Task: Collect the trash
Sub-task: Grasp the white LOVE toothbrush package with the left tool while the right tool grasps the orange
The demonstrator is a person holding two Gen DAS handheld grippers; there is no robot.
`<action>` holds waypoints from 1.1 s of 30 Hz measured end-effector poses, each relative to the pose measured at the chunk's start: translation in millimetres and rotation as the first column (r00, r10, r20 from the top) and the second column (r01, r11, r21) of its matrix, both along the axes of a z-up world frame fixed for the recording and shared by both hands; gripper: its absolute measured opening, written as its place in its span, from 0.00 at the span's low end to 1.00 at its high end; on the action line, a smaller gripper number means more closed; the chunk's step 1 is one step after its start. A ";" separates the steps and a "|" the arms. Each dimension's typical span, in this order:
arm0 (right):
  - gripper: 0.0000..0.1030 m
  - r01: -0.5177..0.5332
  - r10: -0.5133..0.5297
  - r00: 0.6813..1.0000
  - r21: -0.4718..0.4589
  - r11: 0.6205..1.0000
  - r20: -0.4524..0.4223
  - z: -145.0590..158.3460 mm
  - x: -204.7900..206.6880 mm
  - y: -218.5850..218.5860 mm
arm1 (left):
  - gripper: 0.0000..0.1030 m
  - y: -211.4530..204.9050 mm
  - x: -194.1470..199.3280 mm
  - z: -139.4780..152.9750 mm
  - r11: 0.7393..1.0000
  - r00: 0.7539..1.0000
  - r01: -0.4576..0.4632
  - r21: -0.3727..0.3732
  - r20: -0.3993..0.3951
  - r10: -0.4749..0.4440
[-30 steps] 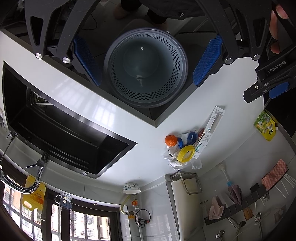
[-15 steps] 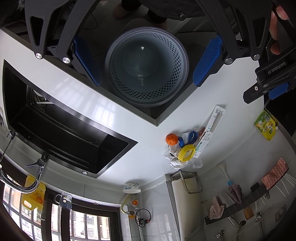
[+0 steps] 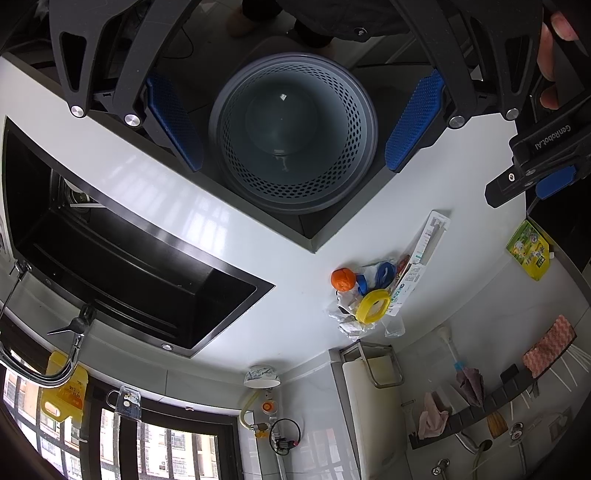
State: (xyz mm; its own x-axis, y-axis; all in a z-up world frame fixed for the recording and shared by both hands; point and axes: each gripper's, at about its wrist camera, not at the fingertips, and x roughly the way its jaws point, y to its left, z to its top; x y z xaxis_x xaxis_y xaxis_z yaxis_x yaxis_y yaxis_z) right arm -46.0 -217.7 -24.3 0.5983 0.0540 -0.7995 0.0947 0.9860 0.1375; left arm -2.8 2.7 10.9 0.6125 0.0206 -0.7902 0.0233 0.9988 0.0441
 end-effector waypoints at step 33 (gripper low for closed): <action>0.92 -0.183 0.182 0.983 0.055 0.981 0.034 -57.1 107.9 -9.8 | 0.94 35.6 75.7 -62.5 0.997 0.995 -0.064 -0.044 0.078 0.067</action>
